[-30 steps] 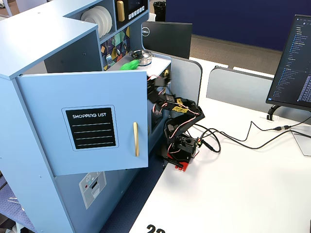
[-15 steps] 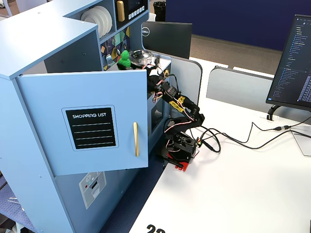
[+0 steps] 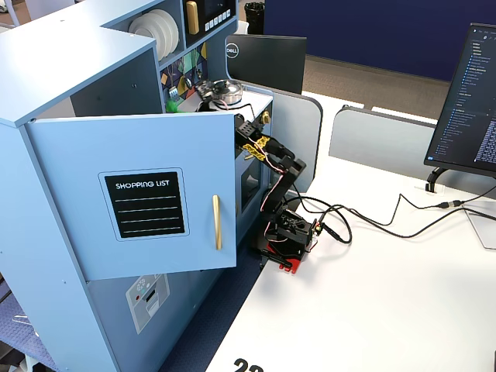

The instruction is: Pick up the green pineapple from the left cabinet and place it in the gray recipient

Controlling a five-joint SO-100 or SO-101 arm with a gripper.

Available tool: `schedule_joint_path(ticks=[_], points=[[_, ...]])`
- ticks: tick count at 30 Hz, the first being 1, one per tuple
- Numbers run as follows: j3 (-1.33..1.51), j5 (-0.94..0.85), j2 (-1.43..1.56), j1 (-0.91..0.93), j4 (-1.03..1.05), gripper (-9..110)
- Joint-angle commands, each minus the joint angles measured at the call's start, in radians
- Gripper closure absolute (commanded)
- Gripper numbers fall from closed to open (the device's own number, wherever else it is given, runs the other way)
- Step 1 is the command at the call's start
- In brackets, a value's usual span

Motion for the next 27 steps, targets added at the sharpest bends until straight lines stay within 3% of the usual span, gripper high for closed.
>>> schedule_joint_path(ticks=[1, 3, 7, 11, 15, 19, 27], points=[[-0.091, 0.002, -0.025, 0.014, 0.015, 88], [-0.094, 0.026, -0.026, 0.017, 0.015, 75], [-0.109, 0.023, 0.002, 0.008, 0.006, 73], [-0.095, 0.034, 0.104, 0.005, 0.006, 77], [0.006, 0.014, 0.267, -0.006, -0.034, 87], [0.255, 0.035, 0.531, 0.020, -0.087, 102], [0.864, 0.138, 1.037, 0.075, 0.184, 102]])
